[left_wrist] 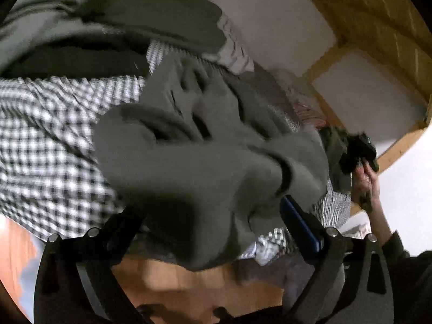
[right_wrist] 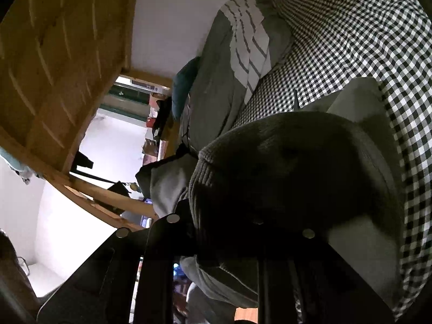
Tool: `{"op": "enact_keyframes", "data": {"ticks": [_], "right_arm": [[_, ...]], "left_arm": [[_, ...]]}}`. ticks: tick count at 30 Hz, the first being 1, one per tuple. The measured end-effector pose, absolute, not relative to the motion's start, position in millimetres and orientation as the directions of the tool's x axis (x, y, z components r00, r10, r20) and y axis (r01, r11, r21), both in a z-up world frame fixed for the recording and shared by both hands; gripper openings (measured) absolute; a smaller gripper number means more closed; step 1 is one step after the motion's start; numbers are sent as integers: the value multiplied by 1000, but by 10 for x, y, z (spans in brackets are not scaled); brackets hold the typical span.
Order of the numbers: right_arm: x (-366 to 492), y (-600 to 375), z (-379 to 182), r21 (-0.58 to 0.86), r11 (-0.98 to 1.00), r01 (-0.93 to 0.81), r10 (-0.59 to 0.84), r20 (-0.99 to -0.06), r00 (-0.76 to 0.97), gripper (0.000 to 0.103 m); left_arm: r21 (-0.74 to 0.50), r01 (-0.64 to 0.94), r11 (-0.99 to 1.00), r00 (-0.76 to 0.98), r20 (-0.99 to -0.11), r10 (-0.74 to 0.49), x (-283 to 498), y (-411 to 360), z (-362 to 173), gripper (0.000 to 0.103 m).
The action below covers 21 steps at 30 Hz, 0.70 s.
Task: Fold large clothes
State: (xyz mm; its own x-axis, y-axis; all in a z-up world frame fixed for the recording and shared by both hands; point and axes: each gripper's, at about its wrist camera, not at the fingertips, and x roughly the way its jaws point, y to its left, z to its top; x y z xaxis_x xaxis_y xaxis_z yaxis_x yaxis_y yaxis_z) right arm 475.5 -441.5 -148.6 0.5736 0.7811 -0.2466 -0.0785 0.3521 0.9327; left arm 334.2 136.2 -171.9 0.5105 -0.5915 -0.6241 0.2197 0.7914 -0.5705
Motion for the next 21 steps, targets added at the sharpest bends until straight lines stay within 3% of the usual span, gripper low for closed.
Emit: {"op": "enact_keyframes", "data": {"ticks": [2, 4, 8, 10, 15, 18, 21], "right_arm": [[4766, -4394, -1464, 933, 350, -81, 787, -246, 566, 18], [4750, -4372, -1381, 929, 353, -111, 798, -237, 554, 18], [4705, -4436, -1125, 934, 287, -211, 814, -122, 568, 18], [4725, -4484, -1050, 935, 273, -227, 807, -95, 582, 18], [4885, -4548, -940, 930, 282, -238, 804, -93, 587, 18], [5042, -4652, -906, 940, 256, -226, 790, -69, 609, 18], [5374, -4865, -890, 961, 228, -154, 739, -68, 671, 18]], "left_arm": [[-709, 188, 680, 335, -604, -723, 3481, 1242, -1836, 97], [-833, 174, 525, 265, -473, -840, 3670, 1206, -1724, 91], [-864, 250, 437, 169, -406, -898, 4128, 1120, -1397, 45], [-873, 266, 409, 125, -390, -912, 4383, 1075, -1302, 28], [-938, 196, 285, 120, -265, -957, 4919, 1101, -1163, 26], [-982, 66, 175, 201, -159, -967, 5313, 1302, -1177, 27], [-988, -151, 23, 363, -77, -929, 5882, 1680, -1447, 60]]}}
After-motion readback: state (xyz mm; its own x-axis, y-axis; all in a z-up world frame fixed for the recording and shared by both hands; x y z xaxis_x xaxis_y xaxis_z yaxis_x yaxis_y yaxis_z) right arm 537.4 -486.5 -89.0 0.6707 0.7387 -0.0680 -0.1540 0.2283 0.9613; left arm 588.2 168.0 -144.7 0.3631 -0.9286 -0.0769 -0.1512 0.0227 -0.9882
